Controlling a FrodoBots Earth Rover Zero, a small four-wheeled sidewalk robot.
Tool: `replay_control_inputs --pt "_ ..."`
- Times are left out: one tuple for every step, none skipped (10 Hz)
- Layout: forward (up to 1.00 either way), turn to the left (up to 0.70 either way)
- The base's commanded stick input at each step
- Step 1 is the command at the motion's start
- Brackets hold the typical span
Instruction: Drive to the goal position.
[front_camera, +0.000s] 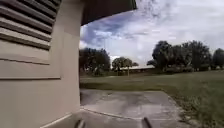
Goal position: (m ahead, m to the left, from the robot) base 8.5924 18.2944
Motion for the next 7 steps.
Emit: replay_control_inputs --pt "0.69 0.03" --pt "0.69 0.03" --pt "0.69 0.03" --pt "0.69 0.05" --pt "0.69 0.34" --pt "0.69 0.34" --pt "0.69 0.34"
